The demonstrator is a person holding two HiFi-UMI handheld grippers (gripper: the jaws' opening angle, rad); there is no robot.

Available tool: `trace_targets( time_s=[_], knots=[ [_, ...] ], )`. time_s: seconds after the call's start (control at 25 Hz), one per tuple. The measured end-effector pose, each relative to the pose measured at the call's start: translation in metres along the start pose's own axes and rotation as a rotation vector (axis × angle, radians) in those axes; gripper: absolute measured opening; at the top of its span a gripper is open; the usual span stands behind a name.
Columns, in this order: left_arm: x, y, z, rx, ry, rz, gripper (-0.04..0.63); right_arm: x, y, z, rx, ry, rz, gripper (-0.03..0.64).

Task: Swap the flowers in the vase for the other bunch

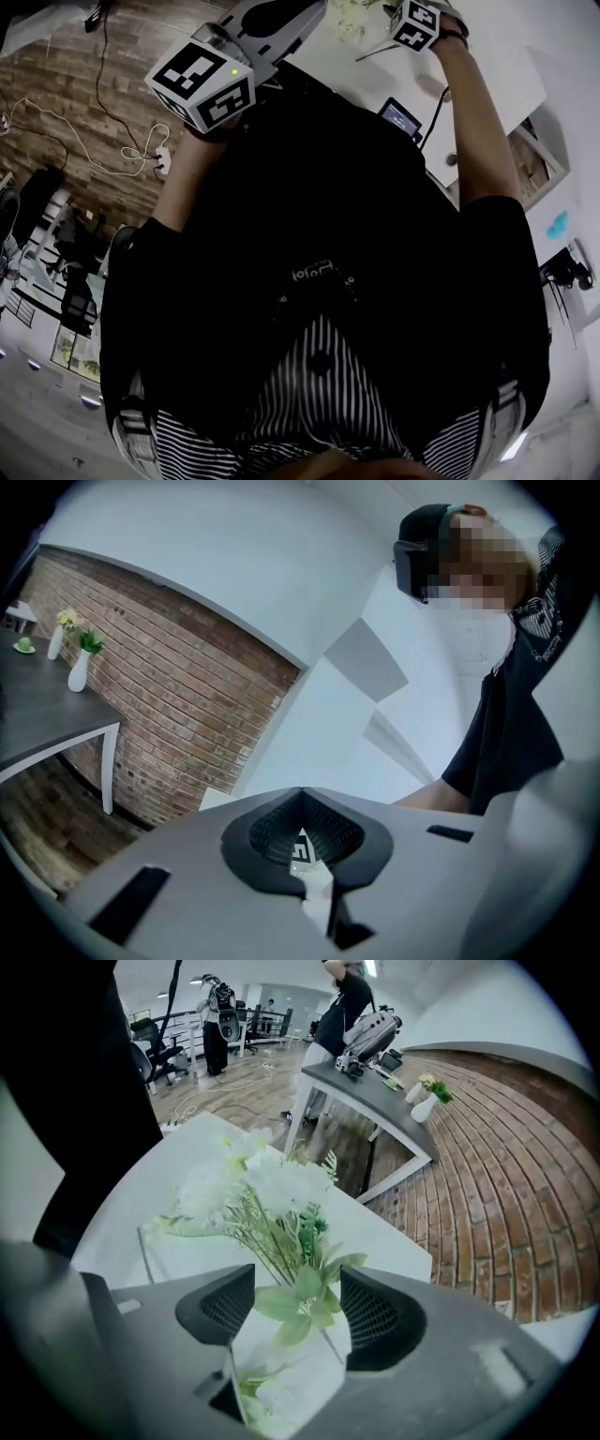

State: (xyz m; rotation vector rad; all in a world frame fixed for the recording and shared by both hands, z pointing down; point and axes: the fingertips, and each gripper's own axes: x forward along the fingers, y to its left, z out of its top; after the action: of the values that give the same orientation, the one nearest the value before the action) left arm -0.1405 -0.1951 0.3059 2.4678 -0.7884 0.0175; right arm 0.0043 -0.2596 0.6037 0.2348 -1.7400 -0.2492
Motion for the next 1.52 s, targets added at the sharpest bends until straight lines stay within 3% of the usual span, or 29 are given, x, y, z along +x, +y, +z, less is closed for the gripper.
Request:
trace_targets(
  time_s=[0.12, 0.28, 0.4, 0.52, 0.64, 0.84, 1.0, 1.28, 1.4, 1.52],
  knots=[
    [-0.003, 0.002, 0.005, -0.010, 0.000, 0.004, 0.006, 0.015, -0.003, -0.007, 0.009, 0.078, 0.014, 0.291],
    [-0.002, 0.009, 0.009, -0.029, -0.003, 0.005, 0.006, 0.042, 0.008, -0.024, 0.028, 0.160, 0.125, 0.291],
    [-0.006, 0.006, 0.004, -0.030, -0.005, 0.009, 0.006, 0.043, 0.027, -0.027, 0.031, 0.171, 0.164, 0.239],
    [-0.008, 0.013, 0.001, -0.041, 0.006, 0.011, 0.006, 0.043, 0.042, -0.022, 0.016, 0.155, 0.184, 0.129],
    [-0.006, 0.002, -0.001, -0.033, 0.014, -0.008, 0.006, 0.035, 0.055, -0.017, 0.030, 0.109, 0.165, 0.069],
    [0.008, -0.016, -0.010, -0.011, 0.041, -0.054, 0.006, -0.001, 0.035, -0.010, 0.092, 0.032, 0.029, 0.052],
    [0.026, -0.024, -0.012, 0.005, 0.079, -0.123, 0.006, -0.043, -0.018, -0.002, 0.298, -0.120, -0.098, 0.052],
    [0.055, -0.026, -0.001, -0.009, 0.092, -0.215, 0.006, -0.149, -0.103, -0.021, 0.762, -0.534, -0.260, 0.054],
    [0.069, -0.035, 0.004, 0.001, 0.099, -0.267, 0.006, -0.199, -0.118, -0.042, 0.944, -0.703, -0.319, 0.054],
    [0.087, -0.050, 0.007, 0.022, 0.110, -0.323, 0.006, -0.234, -0.107, -0.073, 1.064, -0.786, -0.354, 0.054]
  ],
)
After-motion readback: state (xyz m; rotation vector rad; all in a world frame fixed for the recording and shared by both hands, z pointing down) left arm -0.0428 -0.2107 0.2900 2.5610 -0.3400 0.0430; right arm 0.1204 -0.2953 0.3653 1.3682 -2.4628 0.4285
